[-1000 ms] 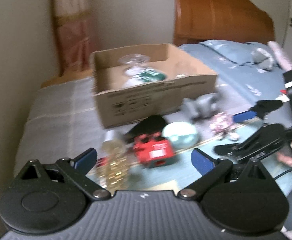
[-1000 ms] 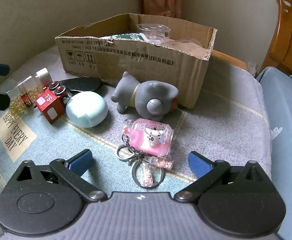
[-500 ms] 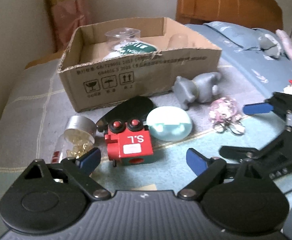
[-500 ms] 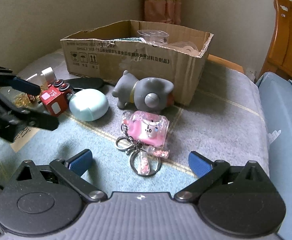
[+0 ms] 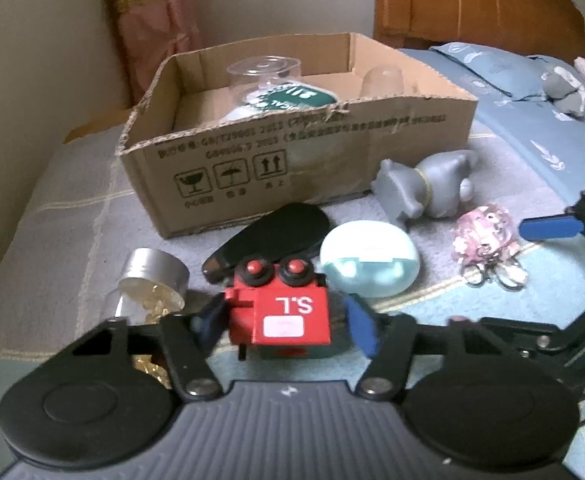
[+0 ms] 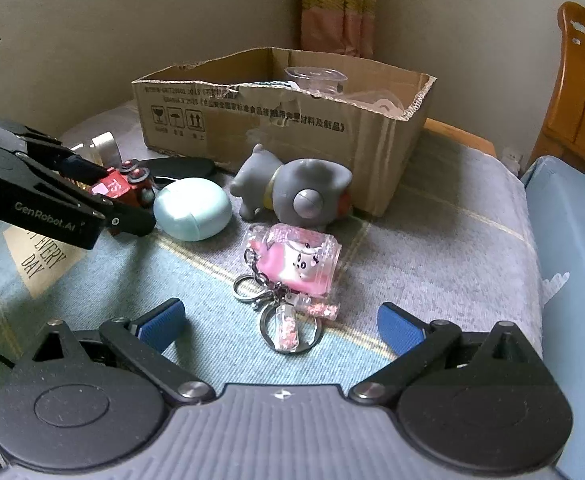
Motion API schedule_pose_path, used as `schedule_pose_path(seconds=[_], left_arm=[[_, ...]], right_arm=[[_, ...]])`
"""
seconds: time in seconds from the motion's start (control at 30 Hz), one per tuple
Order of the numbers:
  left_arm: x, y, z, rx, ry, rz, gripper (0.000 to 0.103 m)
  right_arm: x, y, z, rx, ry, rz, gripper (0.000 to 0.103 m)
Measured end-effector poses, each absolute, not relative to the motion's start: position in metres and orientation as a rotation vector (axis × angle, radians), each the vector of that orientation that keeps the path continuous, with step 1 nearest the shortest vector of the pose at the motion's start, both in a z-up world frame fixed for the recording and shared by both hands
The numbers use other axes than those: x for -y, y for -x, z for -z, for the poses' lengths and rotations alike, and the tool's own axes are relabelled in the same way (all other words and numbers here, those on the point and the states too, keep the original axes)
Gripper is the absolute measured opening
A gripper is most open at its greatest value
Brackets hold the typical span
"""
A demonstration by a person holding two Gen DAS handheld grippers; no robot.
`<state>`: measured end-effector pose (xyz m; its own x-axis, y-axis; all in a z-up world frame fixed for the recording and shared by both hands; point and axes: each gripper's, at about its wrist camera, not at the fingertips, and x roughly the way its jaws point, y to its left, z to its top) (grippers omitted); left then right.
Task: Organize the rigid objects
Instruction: 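Close the left tool on the red S.L toy while the right tool grasps the pink keychain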
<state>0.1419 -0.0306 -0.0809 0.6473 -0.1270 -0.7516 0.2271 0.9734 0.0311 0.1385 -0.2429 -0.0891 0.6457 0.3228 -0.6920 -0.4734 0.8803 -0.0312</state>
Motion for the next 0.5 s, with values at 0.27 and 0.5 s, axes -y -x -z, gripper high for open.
schedule_pose_path(seconds=[0.27,0.5], left_arm=[[0.027,-0.136,0.080,-0.856,-0.126,0.240,0.051],[0.026,-0.135,0.082,-0.843,-0.142,0.249,0.054]], right_arm=[[0.236,-0.148,0.090,-0.744,0.207,-0.433,0.103],[0.233,-0.157,0.090,-0.755,0.186,-0.381,0.103]])
